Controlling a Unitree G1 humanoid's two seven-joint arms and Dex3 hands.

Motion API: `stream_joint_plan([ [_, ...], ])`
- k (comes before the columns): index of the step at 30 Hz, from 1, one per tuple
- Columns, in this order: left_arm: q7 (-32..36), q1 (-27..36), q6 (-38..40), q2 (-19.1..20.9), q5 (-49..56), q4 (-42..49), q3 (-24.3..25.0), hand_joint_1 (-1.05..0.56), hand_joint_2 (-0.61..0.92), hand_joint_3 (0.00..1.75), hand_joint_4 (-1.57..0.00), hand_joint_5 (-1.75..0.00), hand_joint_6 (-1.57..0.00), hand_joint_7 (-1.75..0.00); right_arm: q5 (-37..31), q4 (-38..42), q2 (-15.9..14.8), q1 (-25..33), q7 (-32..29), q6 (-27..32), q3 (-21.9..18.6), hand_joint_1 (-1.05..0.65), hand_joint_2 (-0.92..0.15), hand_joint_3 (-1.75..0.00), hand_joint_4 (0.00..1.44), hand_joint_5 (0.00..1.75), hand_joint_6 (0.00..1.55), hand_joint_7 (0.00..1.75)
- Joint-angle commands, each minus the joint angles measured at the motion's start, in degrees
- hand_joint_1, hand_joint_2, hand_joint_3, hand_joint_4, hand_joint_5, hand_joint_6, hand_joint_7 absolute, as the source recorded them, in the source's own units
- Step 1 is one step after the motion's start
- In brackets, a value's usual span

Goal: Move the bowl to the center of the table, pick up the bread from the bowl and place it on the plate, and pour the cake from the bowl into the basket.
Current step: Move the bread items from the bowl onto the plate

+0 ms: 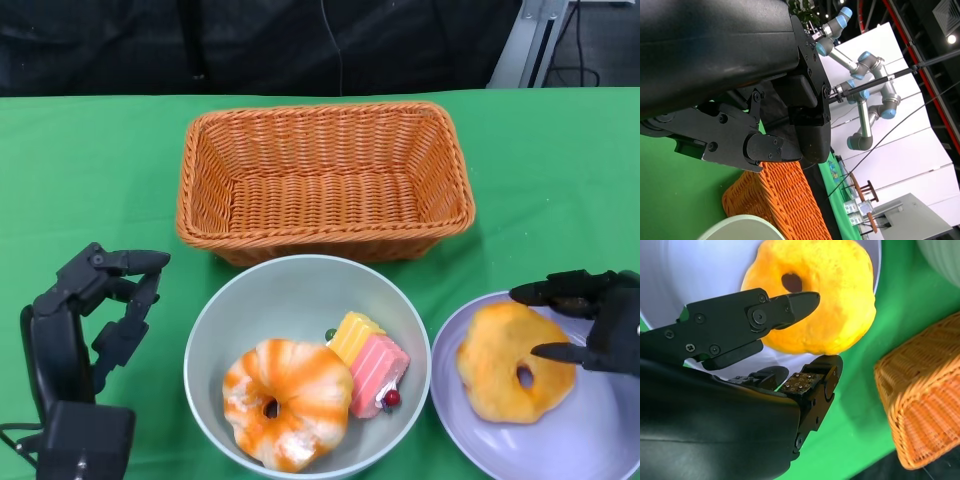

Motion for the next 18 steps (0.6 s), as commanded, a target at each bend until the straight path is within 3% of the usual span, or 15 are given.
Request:
stream_joint_plan([
  [1, -0.36, 0.8, -0.65, 0.94, -0.37, 0.27, 0.19, -0.18, 0.92, 0.24, -0.81, -1.33, -0.92, -0.77, 0.13, 0.05, 0.99, 1.26, -4.43, -5.28, -1.73, -0.56, -0.92, -0.08, 0.59, 0.04, 0.55, 0.0],
  [8, -0.21, 0.88, -0.07, 1.05, -0.16, 0.09, -0.02, -0.19, 0.92, 0.25, -0.81, -1.34, -0.92, -0.77, 3.93, -3.38, 4.19, 3.36, -8.39, -11.24, -4.96, -0.57, -0.92, -0.06, 0.62, 0.05, 0.55, 0.01],
  [13, -0.27, 0.78, -0.21, 0.94, -0.26, 0.1, -0.06, -0.18, 0.92, 0.25, -0.8, -1.35, -0.93, -0.76, 6.64, -10.83, 5.05, 5.27, -7.8, -12.64, -6.72, -0.56, -0.92, -0.07, 0.68, 0.07, 0.59, 0.02],
  [18, -0.86, 0.73, 0.13, 1.18, -0.49, 0.23, -0.23, -0.18, 0.92, 0.25, -0.8, -1.34, -0.92, -0.76, 12.22, -18.64, 5.14, 6.82, -3.02, -12.19, -7.03, -0.52, -0.92, -0.03, 0.74, 0.1, 0.65, 0.04],
])
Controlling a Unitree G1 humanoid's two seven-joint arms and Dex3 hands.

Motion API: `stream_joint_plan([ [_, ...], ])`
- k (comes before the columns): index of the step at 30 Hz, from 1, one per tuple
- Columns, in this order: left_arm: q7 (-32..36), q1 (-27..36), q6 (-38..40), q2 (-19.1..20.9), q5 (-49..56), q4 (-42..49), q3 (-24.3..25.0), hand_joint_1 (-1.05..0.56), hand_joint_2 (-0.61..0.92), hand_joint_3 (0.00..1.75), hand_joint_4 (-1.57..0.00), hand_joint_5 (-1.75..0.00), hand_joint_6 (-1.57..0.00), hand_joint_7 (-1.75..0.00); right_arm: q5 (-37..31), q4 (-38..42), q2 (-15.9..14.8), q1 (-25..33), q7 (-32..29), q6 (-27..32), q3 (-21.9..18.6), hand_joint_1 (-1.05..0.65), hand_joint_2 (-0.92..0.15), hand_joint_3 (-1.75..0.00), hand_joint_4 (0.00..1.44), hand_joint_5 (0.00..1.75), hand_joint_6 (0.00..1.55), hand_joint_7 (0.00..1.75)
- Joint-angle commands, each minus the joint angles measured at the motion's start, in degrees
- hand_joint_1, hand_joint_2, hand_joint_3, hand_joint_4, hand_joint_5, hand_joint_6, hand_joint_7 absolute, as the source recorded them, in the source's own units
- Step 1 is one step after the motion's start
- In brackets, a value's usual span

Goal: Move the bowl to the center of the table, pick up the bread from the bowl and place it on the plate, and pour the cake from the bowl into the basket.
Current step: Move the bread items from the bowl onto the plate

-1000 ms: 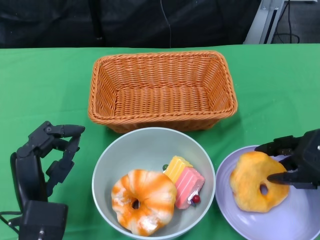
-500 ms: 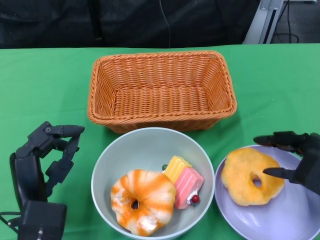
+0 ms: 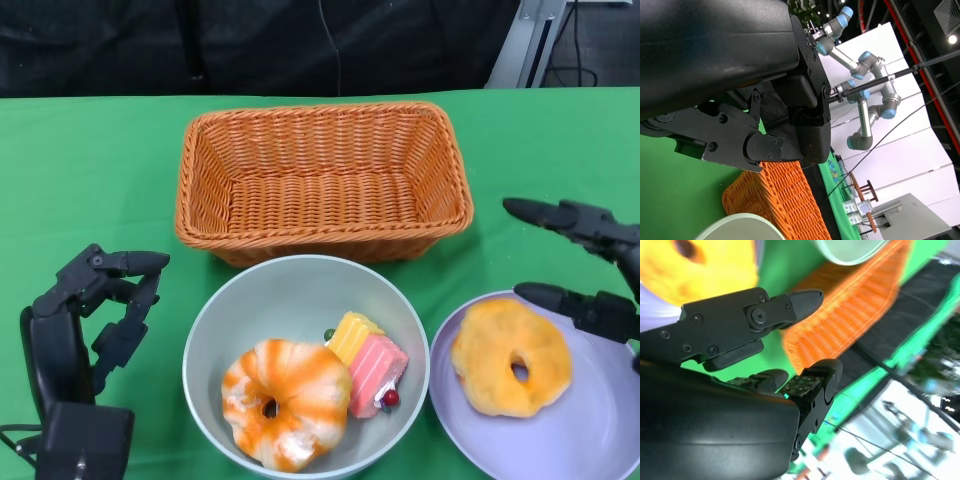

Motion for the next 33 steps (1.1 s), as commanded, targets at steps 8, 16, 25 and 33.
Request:
stream_joint_plan([
  [8, -1.56, 0.5, -0.5, 1.17, -0.64, 0.8, 0.13, -0.18, 0.92, 0.25, -0.8, -1.32, -0.92, -0.76, 7.77, -6.89, -0.45, -1.2, 11.83, -2.82, 2.0, -0.49, -0.86, 0.0, 0.79, 0.14, 0.7, 0.04],
  [16, -1.8, 0.68, -0.24, 1.11, -0.35, 0.71, -0.04, -0.18, 0.92, 0.25, -0.8, -1.29, -0.92, -0.76, 7.75, -6.08, 1.11, -5.37, 16.9, -4.79, 5.82, -0.53, -0.85, 0.0, 0.82, 0.16, 0.75, 0.04],
  [25, -2.14, 0.41, -0.34, 1.06, -0.36, 1.3, -0.11, -0.18, 0.92, 0.25, -0.81, -1.27, -0.92, -0.76, 7.87, -2.71, 2.56, -8.96, 20.77, -8.79, 9.01, -0.57, -0.84, 0.0, 0.79, 0.17, 0.77, 0.03],
  [33, -1.65, 0.27, 0.27, 1.04, 0.23, 1.36, -0.08, -0.19, 0.92, 0.25, -0.82, -1.27, -0.92, -0.78, 7.44, 0.94, 3.0, -11.33, 23.36, -16.84, 10.39, -0.59, -0.86, -0.01, 0.77, 0.18, 0.76, 0.01],
])
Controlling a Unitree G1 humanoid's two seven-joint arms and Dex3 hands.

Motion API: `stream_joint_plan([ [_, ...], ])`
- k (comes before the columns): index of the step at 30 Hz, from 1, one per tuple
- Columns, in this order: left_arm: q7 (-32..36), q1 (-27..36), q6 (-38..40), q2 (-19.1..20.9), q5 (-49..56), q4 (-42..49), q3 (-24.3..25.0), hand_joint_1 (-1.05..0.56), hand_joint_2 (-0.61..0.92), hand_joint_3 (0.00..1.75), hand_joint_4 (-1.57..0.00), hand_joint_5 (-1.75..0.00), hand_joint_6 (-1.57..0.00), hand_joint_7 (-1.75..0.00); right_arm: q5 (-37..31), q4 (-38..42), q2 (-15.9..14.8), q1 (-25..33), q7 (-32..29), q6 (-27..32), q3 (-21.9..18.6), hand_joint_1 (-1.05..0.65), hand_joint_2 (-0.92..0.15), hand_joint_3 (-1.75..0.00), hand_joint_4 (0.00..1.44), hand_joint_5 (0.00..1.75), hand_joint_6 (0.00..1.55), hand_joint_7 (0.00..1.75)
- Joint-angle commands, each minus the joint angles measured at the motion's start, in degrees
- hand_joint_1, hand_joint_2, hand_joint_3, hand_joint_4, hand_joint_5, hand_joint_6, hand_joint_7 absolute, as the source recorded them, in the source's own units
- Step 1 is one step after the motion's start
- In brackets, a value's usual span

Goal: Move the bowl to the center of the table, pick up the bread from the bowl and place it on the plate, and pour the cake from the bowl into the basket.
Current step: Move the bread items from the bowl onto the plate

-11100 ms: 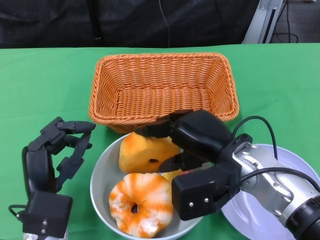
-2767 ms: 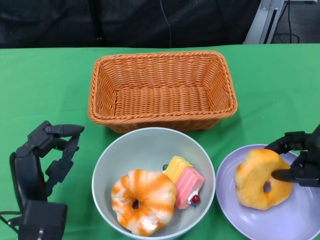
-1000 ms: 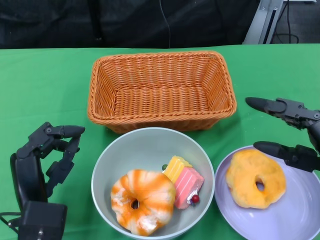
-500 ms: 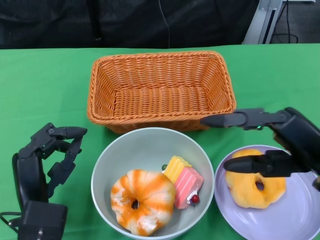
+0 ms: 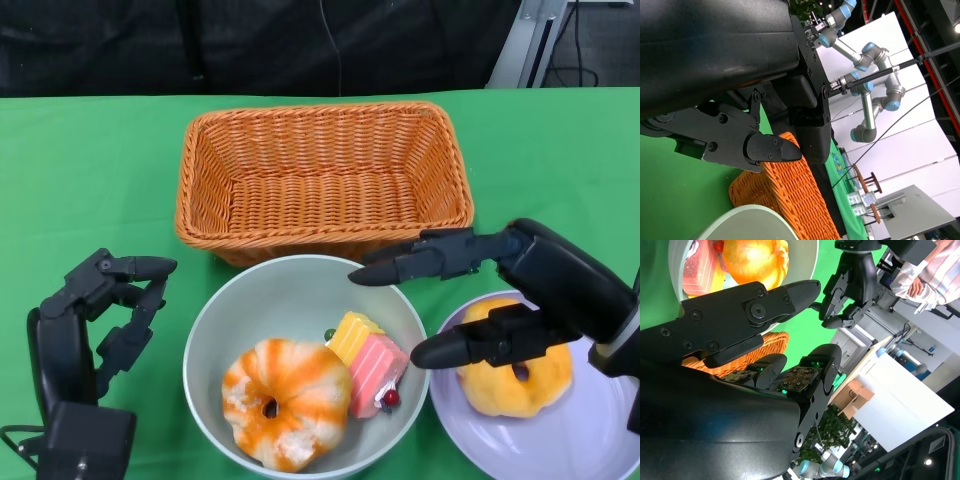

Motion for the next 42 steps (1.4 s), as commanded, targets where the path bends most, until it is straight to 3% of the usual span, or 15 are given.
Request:
stream_joint_plan([
  [1, 0.45, 0.24, 0.32, 0.94, 0.26, 0.45, 0.08, -0.2, 0.92, 0.25, -0.82, -1.27, -0.91, -0.78, -0.12, 3.55, -0.02, -2.62, 1.4, -7.93, 0.82, -0.6, -0.86, -0.01, 0.76, 0.18, 0.76, 0.01],
  [9, 0.54, 0.33, 0.74, 0.46, 0.28, 0.02, 0.06, -0.2, 0.92, 0.25, -0.82, -1.27, -0.91, -0.79, -6.33, 16.53, 0.6, -8.18, -0.83, -27.51, 1.98, -0.64, -0.86, 0.0, 0.77, 0.17, 0.78, 0.01],
  [17, 0.26, 0.23, 1.86, -0.09, 0.02, -0.19, -0.1, -0.21, 0.92, 0.25, -0.82, -1.25, -0.91, -0.8, -17.12, 29.86, 2.38, -15.7, -7.62, -44.26, 1.53, -0.67, -0.85, 0.0, 0.8, 0.16, 0.79, 0.01],
  [23, 0.92, 0.74, 3.22, -0.41, 0.72, -1.56, -0.27, -0.22, 0.92, 0.25, -0.85, -1.17, -0.91, -0.79, -24.38, 34.75, 3.74, -18.27, -13.36, -49.23, 1.02, -0.71, -0.83, 0.0, 0.83, 0.14, 0.82, 0.01],
  [26, 0.55, 0.67, 2.13, -0.2, 0.61, -1.25, -0.39, -0.22, 0.92, 0.25, -0.86, -1.22, -0.91, -0.79, -28.67, 35.82, 4.33, -18.99, -16.11, -50.62, 0.74, -0.72, -0.83, 0.0, 0.84, 0.12, 0.82, 0.01],
  [42, 0.23, 0.4, 1.12, -0.09, -1.16, -1.27, -0.01, -0.25, 0.92, 0.24, -0.85, -1.23, -0.9, -0.77, -45.67, 39.04, 4.78, -22.43, -29.74, -54.13, 2.04, -0.71, -0.91, -0.02, 0.82, 0.08, 0.75, 0.0],
])
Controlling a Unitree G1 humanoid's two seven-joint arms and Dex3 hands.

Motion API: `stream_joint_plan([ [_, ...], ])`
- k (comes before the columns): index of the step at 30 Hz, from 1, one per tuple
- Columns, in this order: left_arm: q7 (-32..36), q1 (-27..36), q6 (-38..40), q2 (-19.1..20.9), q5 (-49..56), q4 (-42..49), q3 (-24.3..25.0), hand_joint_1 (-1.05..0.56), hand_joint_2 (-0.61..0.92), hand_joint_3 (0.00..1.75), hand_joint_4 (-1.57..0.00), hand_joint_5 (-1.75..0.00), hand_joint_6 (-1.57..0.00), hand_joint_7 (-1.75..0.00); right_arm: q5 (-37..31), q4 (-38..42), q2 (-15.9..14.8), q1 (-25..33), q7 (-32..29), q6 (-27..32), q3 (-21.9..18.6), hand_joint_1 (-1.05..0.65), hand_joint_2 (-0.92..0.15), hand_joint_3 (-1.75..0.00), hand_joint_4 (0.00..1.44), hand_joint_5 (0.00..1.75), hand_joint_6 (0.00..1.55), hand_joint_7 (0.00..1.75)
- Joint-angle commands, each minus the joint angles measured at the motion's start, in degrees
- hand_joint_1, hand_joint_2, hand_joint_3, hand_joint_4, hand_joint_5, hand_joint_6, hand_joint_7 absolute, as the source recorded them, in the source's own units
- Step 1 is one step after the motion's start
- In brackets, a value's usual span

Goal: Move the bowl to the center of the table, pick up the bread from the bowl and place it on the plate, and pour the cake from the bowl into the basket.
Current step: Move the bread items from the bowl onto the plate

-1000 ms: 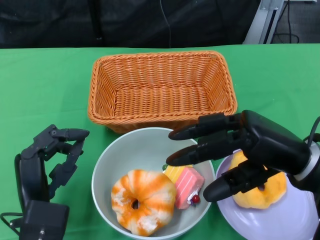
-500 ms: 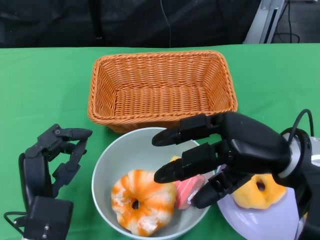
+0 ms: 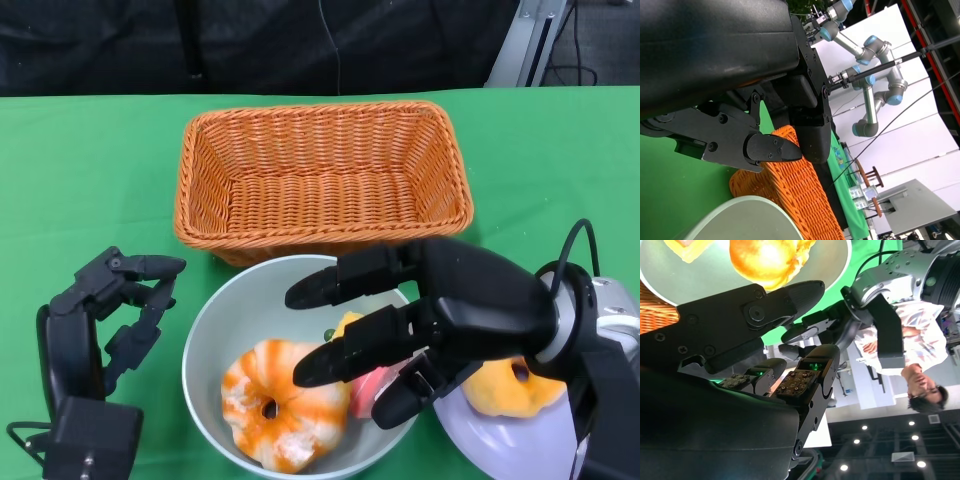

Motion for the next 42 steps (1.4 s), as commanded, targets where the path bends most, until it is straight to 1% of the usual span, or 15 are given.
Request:
stream_joint_plan([
  [1, 2.05, 0.52, 0.69, 0.1, 0.43, -1.01, 0.95, -0.24, 0.92, 0.24, -0.85, -1.23, -0.91, -0.77, -4.95, 0.35, -0.53, -1.74, -3.63, -1.01, 0.14, -0.71, -0.91, -0.01, 0.82, 0.08, 0.75, 0.0],
  [3, 3.73, 0.73, 1.7, -0.13, 1.62, -1.95, 1.13, -0.22, 0.92, 0.24, -0.85, -1.23, -0.91, -0.77, -7.89, 0.56, -0.66, -1.88, -6.16, -0.9, 0.44, -0.72, -0.9, 0.0, 0.82, 0.08, 0.75, 0.0],
  [6, 4.96, 0.91, 2.12, -0.2, 2.64, -2.75, 1.1, -0.21, 0.92, 0.26, -0.82, -1.32, -0.91, -0.78, -12.42, 0.76, -0.75, -1.99, -10.98, -0.39, 1.14, -0.72, -0.88, 0.0, 0.84, 0.08, 0.76, 0.01],
  [12, 6.66, 0.88, 2.26, -0.33, 3.66, -3.16, 1.03, -0.2, 0.92, 0.27, -0.81, -1.35, -0.9, -0.81, -21.41, 0.71, -1.98, -3.4, -22.82, 1.82, 5.26, -0.72, -0.87, 0.0, 0.85, 0.08, 0.77, 0.01],
  [14, 6.44, 0.89, 2.02, -0.57, 3.19, -3.18, 1.1, -0.19, 0.92, 0.27, -0.8, -1.35, -0.9, -0.81, -25.04, 0.5, -2.74, -4.23, -27.78, 2.94, 7.77, -0.72, -0.88, 0.0, 0.85, 0.08, 0.78, 0.01],
  [17, 6.47, 0.88, 1.84, -0.46, 3.31, -3.15, 1.12, -0.19, 0.92, 0.27, -0.8, -1.34, -0.89, -0.82, -31.1, 0.25, -4.44, -5.46, -36.96, 6.23, 12.81, -0.7, -0.85, 0.0, 0.84, 0.07, 0.8, 0.02],
  [20, 5.99, 0.94, 1.43, -0.29, 3.07, -3.04, 1.06, -0.19, 0.92, 0.27, -0.8, -1.34, -0.88, -0.83, -36.69, 0.25, -6.34, -7.02, -45.95, 11.26, 19.16, -0.7, -0.87, -0.01, 0.8, 0.06, 0.78, 0.0],
  [22, 5.66, 1.06, 1.3, -0.25, 2.88, -3.1, 1.01, -0.18, 0.92, 0.27, -0.8, -1.33, -0.88, -0.83, -38.58, 1.02, -6.98, -8.02, -50.37, 13.51, 22.91, -0.69, -0.86, 0.0, 0.8, 0.06, 0.79, 0.01],
  [25, 5.01, 1.29, 1.39, -0.24, 2.43, -3.39, 0.89, -0.17, 0.92, 0.26, -0.8, -1.32, -0.88, -0.84, -39.31, 1.42, -7.96, -9.52, -52.74, 15.85, 27.32, -0.67, -0.88, -0.01, 0.78, 0.05, 0.76, 0.0],
  [29, 2.58, 1.89, 2.31, -0.03, 0.72, -4.89, 0.7, -0.18, 0.92, 0.27, -0.8, -1.32, -0.89, -0.85, -37.7, 1.96, -8.62, -10.61, -52.72, 17.41, 30.75, -0.65, -0.88, -0.01, 0.78, 0.05, 0.76, 0.0],
  [37, -2.63, 3.49, 3.34, -0.3, -2.35, -9.1, 0.61, -0.18, 0.92, 0.25, -0.79, -1.32, -0.9, -0.85, -35.08, 1.58, -9.14, -10.54, -52.61, 19.99, 33.85, -0.66, -0.85, 0.0, 0.81, 0.06, 0.77, 0.0],
  [42, -4.19, 4.75, 4.24, -0.96, -3.1, -11.58, 0.66, -0.16, 0.92, 0.24, -0.81, -1.26, -0.92, -0.81, -33.59, 0.57, -9.41, -9.81, -51.79, 21.15, 34.68, -0.65, -0.85, 0.0, 0.81, 0.05, 0.76, 0.0],
])
